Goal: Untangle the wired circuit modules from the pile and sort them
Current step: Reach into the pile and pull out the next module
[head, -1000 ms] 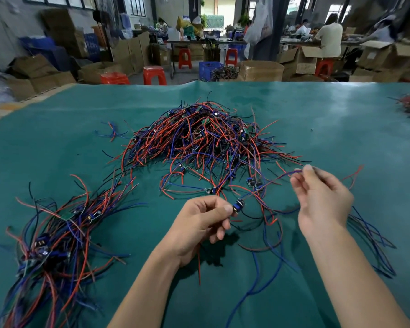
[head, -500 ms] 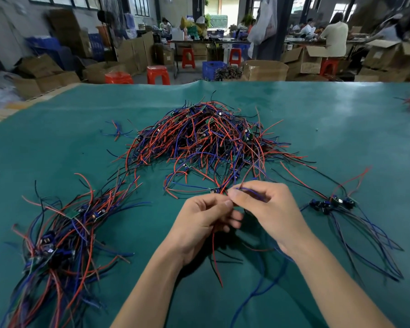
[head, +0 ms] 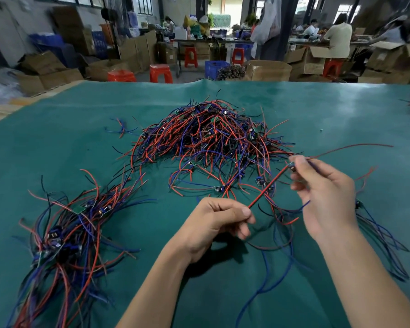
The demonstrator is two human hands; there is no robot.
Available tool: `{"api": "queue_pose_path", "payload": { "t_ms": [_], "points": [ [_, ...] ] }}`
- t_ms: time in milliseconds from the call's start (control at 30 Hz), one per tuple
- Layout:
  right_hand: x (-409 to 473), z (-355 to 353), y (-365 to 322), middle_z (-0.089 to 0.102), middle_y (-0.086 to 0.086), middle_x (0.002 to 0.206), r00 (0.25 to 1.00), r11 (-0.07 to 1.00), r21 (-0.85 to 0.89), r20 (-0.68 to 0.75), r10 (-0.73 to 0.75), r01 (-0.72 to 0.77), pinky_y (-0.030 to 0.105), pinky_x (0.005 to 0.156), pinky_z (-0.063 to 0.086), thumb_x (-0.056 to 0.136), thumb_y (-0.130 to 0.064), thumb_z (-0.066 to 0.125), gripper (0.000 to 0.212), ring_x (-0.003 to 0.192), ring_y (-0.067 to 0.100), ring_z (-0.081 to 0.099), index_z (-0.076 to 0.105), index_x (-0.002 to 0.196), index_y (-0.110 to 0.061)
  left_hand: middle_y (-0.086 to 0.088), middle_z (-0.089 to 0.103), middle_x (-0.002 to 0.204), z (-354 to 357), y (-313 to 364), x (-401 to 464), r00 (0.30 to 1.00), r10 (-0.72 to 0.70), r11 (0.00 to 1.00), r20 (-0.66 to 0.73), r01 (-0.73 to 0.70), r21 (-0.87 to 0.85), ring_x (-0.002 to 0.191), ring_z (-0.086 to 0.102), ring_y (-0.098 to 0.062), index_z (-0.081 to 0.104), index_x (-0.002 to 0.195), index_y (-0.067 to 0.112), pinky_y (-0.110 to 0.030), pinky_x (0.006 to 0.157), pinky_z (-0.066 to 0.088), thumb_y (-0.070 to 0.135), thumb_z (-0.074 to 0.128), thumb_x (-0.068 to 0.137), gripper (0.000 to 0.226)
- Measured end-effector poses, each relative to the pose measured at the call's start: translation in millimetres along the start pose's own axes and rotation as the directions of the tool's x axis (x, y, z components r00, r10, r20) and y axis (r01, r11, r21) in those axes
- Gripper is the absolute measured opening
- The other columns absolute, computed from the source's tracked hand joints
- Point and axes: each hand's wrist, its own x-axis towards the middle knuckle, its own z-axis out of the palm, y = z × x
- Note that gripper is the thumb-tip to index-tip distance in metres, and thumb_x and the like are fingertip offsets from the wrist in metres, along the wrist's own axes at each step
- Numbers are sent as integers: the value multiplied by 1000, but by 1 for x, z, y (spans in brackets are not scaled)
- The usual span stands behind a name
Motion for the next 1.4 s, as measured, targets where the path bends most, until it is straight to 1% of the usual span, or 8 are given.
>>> {"api": "queue_pose_path", "payload": {
  "t_ms": [267,433,633,700,800,1000,1200,1400],
  "points": [
    [-3,20,-50,64,0,75,974,971,201,-206,-91,133,21,53,42,97,-10,67,17,58,9,53,65,82,-17,-8,71,71,0,1,-2,1000,-11,1000,-10,11,7,64,62,-16,76,82,11,-22,68,50,19,65,86,14],
    [-29,92,-65,65,5,71,983,992,123,174,-57,36,20,46,45,95,-5,67,17,54,11,58,67,81,-14,-10,72,77,2,0,0,998,-10,999,-63,8,-31,67,64,-18,74,88,16,-27,71,49,12,64,90,11],
    [-73,194,-26,70,4,69,787,978,-200,613,71,68,45,67,63,97,-17,68,18,60,22,69,68,84,-5,-7,66,91,1,1,-5,983,-45,999,-180,43,-13,94,57,-19,64,103,-3,-23,75,51,12,55,92,20],
    [-69,207,-15,71,9,80,662,840,-471,724,193,270,53,83,59,95,-33,68,35,79,33,71,69,90,1,-5,68,95,-1,0,-5,991,-20,1000,-129,19,-14,91,61,-15,63,114,-4,-26,78,49,16,57,85,36],
    [-48,201,-4,73,9,91,539,471,-617,784,307,630,37,83,52,94,-36,66,35,92,34,66,74,95,-3,-9,71,98,2,2,-3,992,1,1000,-127,-4,-27,88,64,-19,68,107,0,-26,73,52,8,58,83,27],
    [15,128,21,71,14,114,726,150,-818,565,392,556,38,93,56,82,-13,68,17,104,32,68,73,94,-24,-12,72,80,-1,-1,1,995,-32,998,-97,26,-63,67,64,-17,70,86,10,-25,69,50,9,61,88,9],
    [37,70,32,75,0,97,716,129,-789,602,354,600,30,86,52,82,-18,82,17,94,21,67,80,99,-22,-11,71,79,-2,1,-1,995,-23,999,-97,20,-31,67,62,-15,70,90,10,-22,66,49,9,59,88,11],
    [34,37,15,72,-14,83,859,493,-715,489,-153,495,22,71,46,78,-26,86,17,73,2,62,79,89,-35,-12,71,80,-1,4,-2,995,-39,998,-95,36,-43,67,62,-16,71,87,11,-22,66,51,5,59,90,14]
  ]
}}
